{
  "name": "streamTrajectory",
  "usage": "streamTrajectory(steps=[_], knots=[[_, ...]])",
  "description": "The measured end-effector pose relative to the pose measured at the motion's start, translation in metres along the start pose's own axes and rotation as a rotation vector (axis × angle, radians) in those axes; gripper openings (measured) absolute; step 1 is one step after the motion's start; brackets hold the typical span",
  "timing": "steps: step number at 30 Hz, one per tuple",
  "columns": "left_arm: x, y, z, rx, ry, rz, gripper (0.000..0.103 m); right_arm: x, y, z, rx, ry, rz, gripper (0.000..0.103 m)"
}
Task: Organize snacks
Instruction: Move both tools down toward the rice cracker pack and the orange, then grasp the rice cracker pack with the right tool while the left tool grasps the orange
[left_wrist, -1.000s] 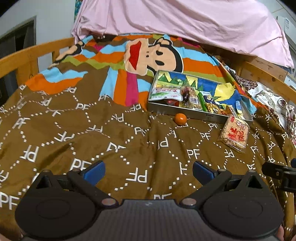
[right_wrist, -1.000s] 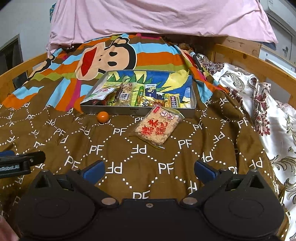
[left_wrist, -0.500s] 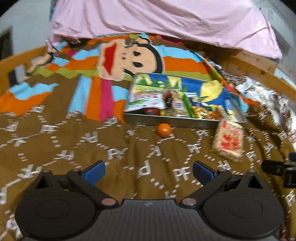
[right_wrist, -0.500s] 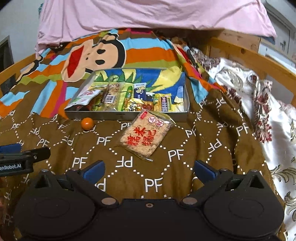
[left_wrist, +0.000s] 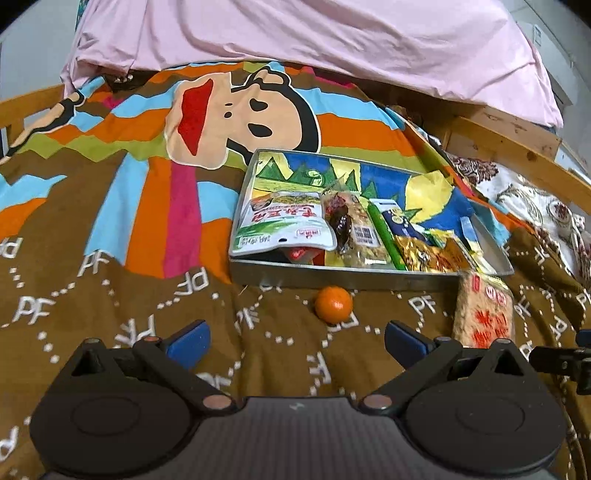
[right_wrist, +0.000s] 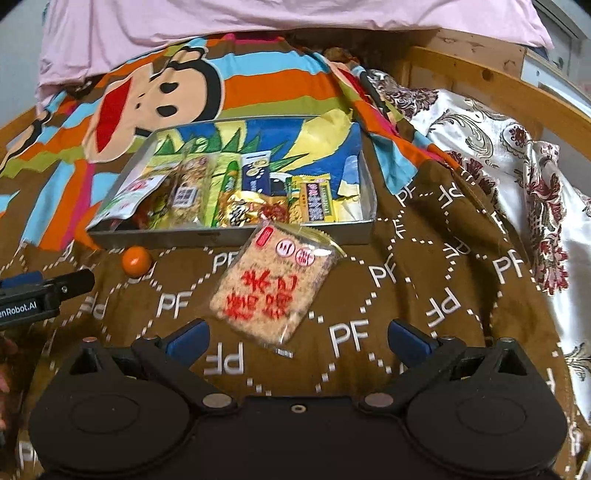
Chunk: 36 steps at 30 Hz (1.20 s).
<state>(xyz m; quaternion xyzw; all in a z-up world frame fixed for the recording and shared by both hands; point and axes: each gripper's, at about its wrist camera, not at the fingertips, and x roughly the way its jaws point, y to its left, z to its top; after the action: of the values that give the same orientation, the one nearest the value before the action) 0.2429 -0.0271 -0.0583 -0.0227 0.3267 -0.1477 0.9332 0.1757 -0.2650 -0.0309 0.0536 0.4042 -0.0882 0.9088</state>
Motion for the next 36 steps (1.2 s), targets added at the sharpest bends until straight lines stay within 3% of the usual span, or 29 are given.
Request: streamTrajectory(steps=[10, 21, 26, 31, 33, 36], knots=[[0.044, 0.007, 0.009, -0.122, 0.006, -0.041, 0.102, 0.029, 0.004, 0.007, 0.025, -0.003, -0.012, 0.102], [0.056, -0.006, 0.008, -0.006, -0.044, -0.165, 0.102, 0.051, 0.026, 0.004, -0.02, -0.064, -0.011, 0.102], [0.063, -0.004, 0.008, -0.024, -0.023, -0.199, 0.101, 0.06, 0.035, 0.004, -0.046, -0.085, -0.017, 0.102], [0.072, -0.001, 0.008, -0.056, 0.0, -0.202, 0.088, 0.071, 0.038, 0.003, -0.044, -0.068, -0.037, 0.102], [0.074, -0.002, 0.007, -0.05, 0.004, -0.2, 0.076, 0.075, 0.037, 0.002, -0.037, -0.066, -0.04, 0.102], [0.076, -0.005, 0.004, -0.029, 0.007, -0.192, 0.067, 0.079, 0.037, -0.001, -0.019, -0.059, -0.038, 0.102]])
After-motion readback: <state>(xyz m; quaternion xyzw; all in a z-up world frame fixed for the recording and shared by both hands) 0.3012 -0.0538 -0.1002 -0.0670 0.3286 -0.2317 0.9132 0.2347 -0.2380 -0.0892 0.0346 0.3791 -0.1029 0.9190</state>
